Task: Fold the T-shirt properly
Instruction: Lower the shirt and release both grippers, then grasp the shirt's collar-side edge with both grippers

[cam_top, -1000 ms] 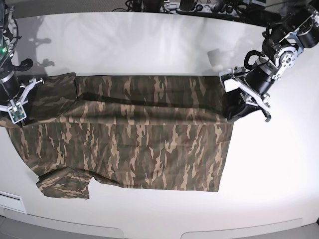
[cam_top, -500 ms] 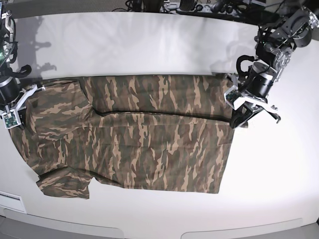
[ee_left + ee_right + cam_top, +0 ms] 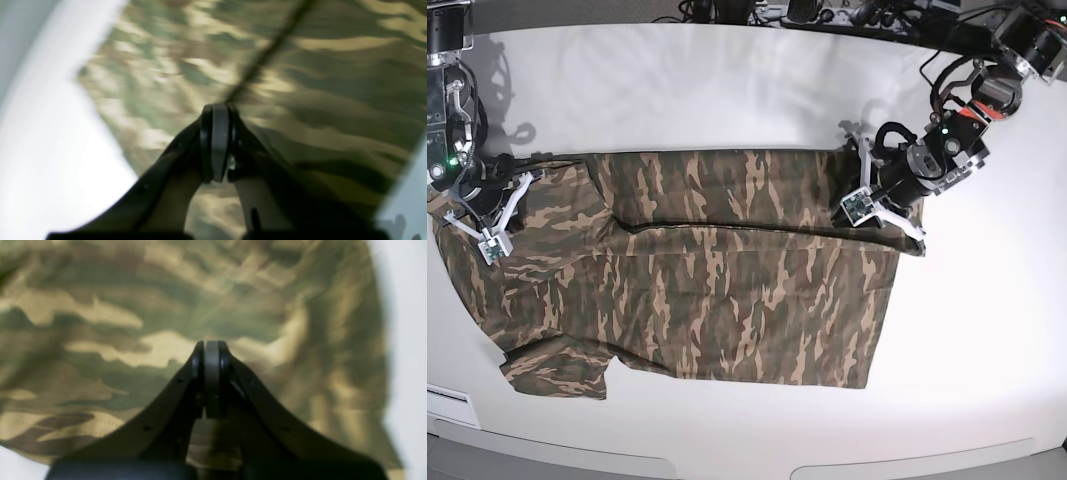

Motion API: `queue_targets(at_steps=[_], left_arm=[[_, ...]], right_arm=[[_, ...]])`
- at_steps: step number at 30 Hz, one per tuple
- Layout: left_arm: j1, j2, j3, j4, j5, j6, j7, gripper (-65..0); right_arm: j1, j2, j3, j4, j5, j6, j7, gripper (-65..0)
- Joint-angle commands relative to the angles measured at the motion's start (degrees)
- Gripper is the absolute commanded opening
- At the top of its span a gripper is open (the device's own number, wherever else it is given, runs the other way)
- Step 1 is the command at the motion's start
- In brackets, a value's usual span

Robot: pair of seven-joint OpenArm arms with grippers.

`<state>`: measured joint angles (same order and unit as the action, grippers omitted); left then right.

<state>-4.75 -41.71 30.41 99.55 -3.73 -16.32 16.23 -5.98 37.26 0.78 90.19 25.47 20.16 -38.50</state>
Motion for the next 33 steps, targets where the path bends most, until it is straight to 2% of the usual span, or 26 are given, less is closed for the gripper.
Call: queue_targets(at_steps=[1,4,9,13,20,23,28,33], left_arm=[[-0.79,-0.31,-0.44,0.00,-0.63,-1.27,-1.20,-65.0],[-0.55,1.27,-0.42,-2.47,-2.25,-7.87,0.11,-65.0],[-0.68,2.80,-0.44,-6.75,-2.84,-12.35,6.49,-65.0],[-1.11,2.69,-0.44,-7.17,-5.40,-11.23,10.40,-65.0],[-5.05,3.61,-0.44,-7.17,-15.74,-11.13,25.53,-65.0],[-5.27,3.65,-0.44,-7.96,-16.76,-11.21,26.80,-65.0],[-5.25,3.63,-0.44,-9.42,-20.63,-15.34,30.99,-65.0],[-5.09,3.63,-0.44,-9.46,-21.00,-15.45,32.02,-65.0]], right_arm=[[1.57,0.98,-0.59,-0.57,0.00,-0.24,-0.33,-65.0],[1.99,0.63,-2.21,-2.01,0.07,-0.24,-5.09,-65.0],[0.42,0.70,-2.25,-1.95,0.07,-0.15,-9.25,-65.0],[-0.98,0.68,-2.25,-1.79,0.07,0.90,-9.14,-65.0],[-1.11,0.68,-2.25,-1.79,0.90,0.39,-9.14,-65.0],[-1.11,0.68,-2.25,-1.79,1.84,1.16,-9.16,-65.0],[-1.14,0.68,-2.25,-1.79,1.79,1.18,-10.49,-65.0],[-1.77,0.70,-2.23,-1.66,1.77,1.75,-12.13,-65.0]])
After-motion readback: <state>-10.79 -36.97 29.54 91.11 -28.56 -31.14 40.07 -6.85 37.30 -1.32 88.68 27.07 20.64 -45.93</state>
